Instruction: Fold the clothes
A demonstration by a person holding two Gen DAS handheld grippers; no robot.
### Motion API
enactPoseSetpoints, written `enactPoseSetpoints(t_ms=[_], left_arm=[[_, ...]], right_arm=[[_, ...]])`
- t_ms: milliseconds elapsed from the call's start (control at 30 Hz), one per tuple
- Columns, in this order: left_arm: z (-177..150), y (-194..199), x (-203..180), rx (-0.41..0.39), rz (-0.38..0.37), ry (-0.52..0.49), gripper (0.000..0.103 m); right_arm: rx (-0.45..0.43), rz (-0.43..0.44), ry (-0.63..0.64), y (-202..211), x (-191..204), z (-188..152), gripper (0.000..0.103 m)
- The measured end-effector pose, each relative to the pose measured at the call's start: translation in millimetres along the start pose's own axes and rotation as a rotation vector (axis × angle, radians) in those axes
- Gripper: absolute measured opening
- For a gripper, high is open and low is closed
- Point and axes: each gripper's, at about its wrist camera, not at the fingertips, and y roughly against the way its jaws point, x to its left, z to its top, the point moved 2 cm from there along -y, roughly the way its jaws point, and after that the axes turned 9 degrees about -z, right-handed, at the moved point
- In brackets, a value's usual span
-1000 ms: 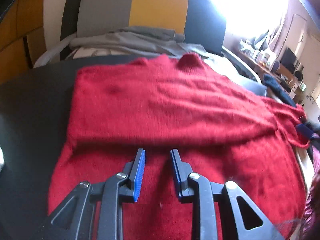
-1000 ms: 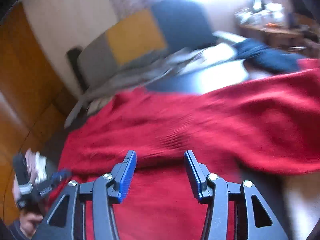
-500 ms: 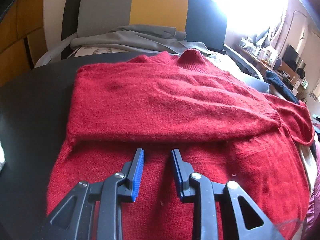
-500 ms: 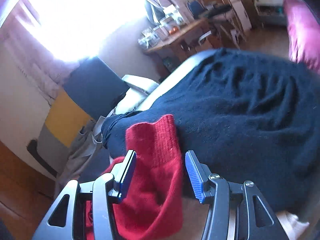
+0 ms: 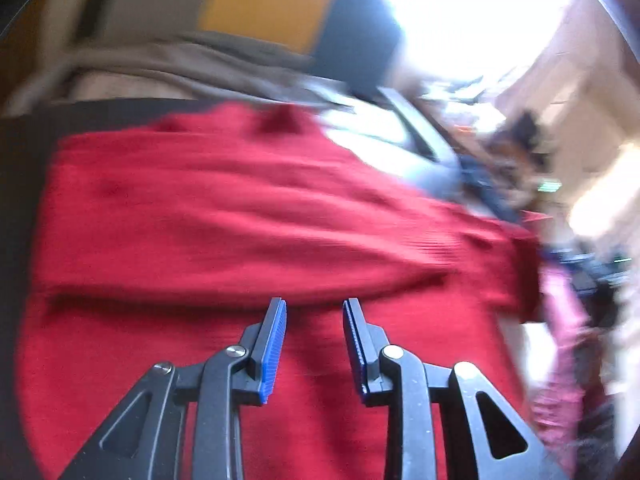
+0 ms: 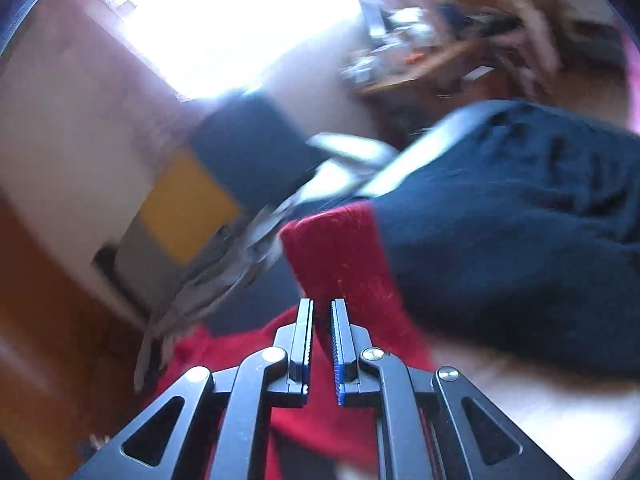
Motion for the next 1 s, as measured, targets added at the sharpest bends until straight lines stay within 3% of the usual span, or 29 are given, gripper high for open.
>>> enactPoseSetpoints(t_ms=[200,400,533,700,800,1000], left_arm=[[8,-56,-50,0.12,-0.202,0.068,0.033],[16,-112,-100,0.239,-0.402,0.138,0.037],[14,-149,-116,0.287,-0.475,0.211,0.048],[15,-180,-125,0.31,-0.473,0.252,0.049],[12,-183,-127,0.298,-0.462,0.248,0.049],[6,-180,-124,0.308,-0.458,0.233,0.049]], right_arm=[[0.082,0.032,0.142,-20,57,-71,0.009],[0.101,0.076,0.055,-22,43,-93,0.009],[0.096,0.152,-0.039,-10,25,-93,0.009],[0.112,0.244,-0.157,4,2,-94,0.015],[0.118,0.227,-0.248,7,-15,-104,0.085],[0.04,0.207,-0.375,-9,-25,-97,0.085]])
